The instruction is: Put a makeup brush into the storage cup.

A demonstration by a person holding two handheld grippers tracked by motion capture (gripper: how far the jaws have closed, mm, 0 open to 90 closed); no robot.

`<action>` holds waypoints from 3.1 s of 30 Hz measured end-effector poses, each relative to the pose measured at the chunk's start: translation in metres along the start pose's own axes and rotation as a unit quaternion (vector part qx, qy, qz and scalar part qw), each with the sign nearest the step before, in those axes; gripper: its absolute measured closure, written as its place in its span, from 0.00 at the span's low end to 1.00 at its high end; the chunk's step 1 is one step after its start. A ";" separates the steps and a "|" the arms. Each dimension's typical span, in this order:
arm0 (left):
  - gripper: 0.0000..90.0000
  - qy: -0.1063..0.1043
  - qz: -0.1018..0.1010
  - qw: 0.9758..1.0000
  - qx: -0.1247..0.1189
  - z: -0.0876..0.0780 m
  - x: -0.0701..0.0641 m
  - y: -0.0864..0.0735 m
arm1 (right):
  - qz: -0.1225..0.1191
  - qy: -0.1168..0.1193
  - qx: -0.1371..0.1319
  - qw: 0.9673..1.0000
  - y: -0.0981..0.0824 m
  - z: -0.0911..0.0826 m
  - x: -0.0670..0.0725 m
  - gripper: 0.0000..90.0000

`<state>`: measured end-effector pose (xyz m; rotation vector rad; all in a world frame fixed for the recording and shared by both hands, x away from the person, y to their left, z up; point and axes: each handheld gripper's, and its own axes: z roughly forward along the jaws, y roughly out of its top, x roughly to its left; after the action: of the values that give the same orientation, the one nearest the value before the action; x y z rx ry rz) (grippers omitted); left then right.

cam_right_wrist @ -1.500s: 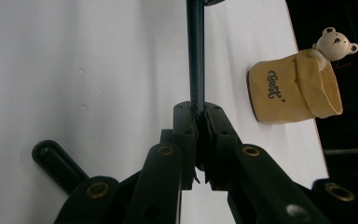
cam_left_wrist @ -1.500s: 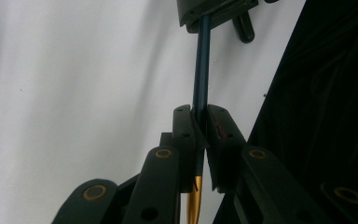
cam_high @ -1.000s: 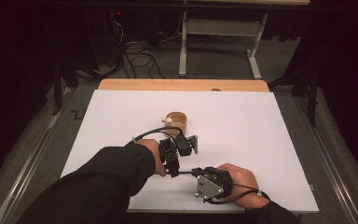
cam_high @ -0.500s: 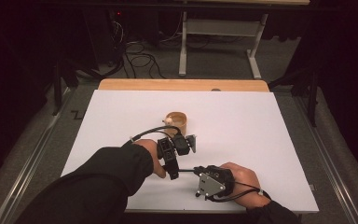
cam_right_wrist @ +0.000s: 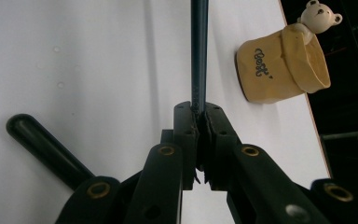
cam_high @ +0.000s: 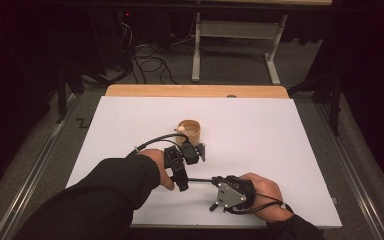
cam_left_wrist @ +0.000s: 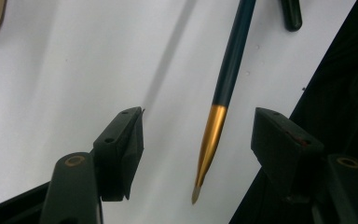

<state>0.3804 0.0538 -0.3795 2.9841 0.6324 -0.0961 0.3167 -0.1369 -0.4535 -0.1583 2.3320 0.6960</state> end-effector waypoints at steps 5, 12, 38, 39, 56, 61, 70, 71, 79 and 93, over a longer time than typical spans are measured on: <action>0.39 0.004 -0.014 1.000 -0.007 0.000 0.006 -0.009 | 0.013 -0.005 0.006 1.000 -0.005 -0.003 -0.003 0.96; 0.39 0.006 -0.032 0.999 -0.011 0.002 0.015 -0.023 | 0.020 -0.012 0.014 1.000 -0.010 -0.005 -0.005 0.96; 0.39 0.015 -0.100 0.994 -0.032 0.018 0.035 -0.053 | 0.042 -0.031 0.030 0.998 -0.028 -0.011 -0.012 0.96; 0.39 0.015 -0.105 0.994 -0.033 0.019 0.037 -0.055 | 0.042 -0.031 0.030 0.998 -0.028 -0.011 -0.012 0.96; 0.41 0.052 -0.184 0.970 -0.147 0.034 0.055 -0.089 | 0.079 -0.035 0.031 0.996 -0.033 -0.012 -0.016 0.96; 0.41 0.064 -0.204 0.959 -0.185 0.036 0.057 -0.097 | 0.088 -0.039 0.031 0.995 -0.034 -0.013 -0.017 0.96; 0.39 0.092 -0.227 0.929 -0.278 0.045 0.058 -0.116 | 0.089 -0.042 0.029 0.995 -0.035 -0.013 -0.018 0.96; 0.39 0.092 -0.232 0.922 -0.295 0.046 0.058 -0.118 | 0.089 -0.043 0.029 0.995 -0.035 -0.013 -0.018 0.96; 0.35 0.096 -0.255 0.891 -0.364 0.058 0.054 -0.129 | 0.102 -0.048 0.028 0.993 -0.036 -0.013 -0.018 0.96; 0.28 0.123 -0.273 0.841 -0.451 0.075 0.050 -0.134 | 0.124 -0.064 0.017 0.990 -0.038 -0.015 -0.020 0.96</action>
<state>0.3680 0.1886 -0.4679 1.8549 1.1415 0.4345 0.3346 -0.1789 -0.4477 0.1905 2.2586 0.7637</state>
